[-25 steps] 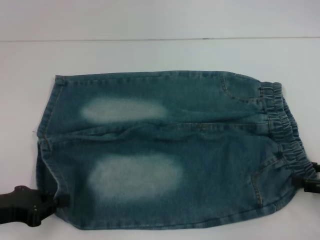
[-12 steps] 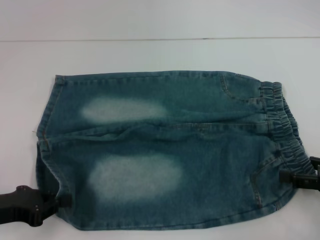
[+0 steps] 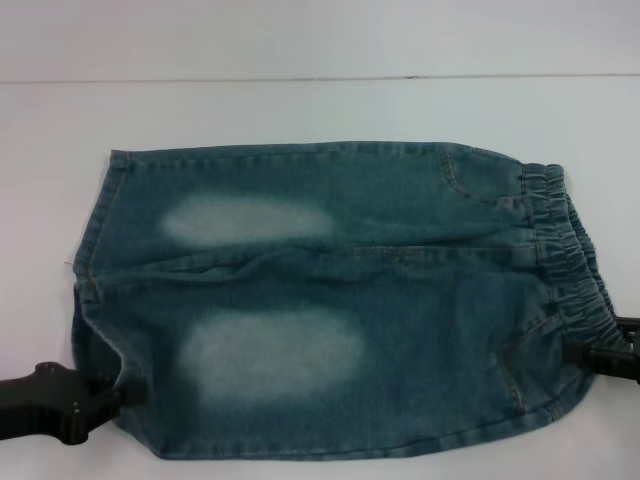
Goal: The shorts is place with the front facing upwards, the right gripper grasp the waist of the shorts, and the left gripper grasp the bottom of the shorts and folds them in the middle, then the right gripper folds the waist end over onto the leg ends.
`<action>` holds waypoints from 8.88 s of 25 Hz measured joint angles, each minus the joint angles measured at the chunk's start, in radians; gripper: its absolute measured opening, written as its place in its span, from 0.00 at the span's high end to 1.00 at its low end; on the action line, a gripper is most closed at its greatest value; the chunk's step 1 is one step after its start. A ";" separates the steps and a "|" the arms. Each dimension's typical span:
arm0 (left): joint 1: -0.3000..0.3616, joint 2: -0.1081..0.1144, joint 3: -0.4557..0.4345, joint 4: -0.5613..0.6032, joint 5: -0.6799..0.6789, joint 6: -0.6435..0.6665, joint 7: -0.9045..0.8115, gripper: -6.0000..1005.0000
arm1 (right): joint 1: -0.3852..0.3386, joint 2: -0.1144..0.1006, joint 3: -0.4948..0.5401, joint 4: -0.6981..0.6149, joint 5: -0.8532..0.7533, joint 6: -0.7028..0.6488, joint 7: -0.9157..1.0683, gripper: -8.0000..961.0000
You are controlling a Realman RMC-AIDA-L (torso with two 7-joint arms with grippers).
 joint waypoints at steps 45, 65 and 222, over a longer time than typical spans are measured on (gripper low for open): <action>-0.097 0.043 -0.121 -0.094 -0.262 -0.260 -0.023 0.99 | 0.006 0.001 0.253 0.086 0.388 0.068 0.063 0.87; -0.337 0.028 0.039 -0.248 -0.294 -0.673 -0.014 0.96 | 0.121 0.041 0.227 0.155 0.510 0.453 0.102 0.81; -0.424 -0.028 -0.093 -1.222 -0.925 -0.753 1.276 0.98 | 0.626 0.128 -0.781 -0.282 0.167 0.509 0.666 0.69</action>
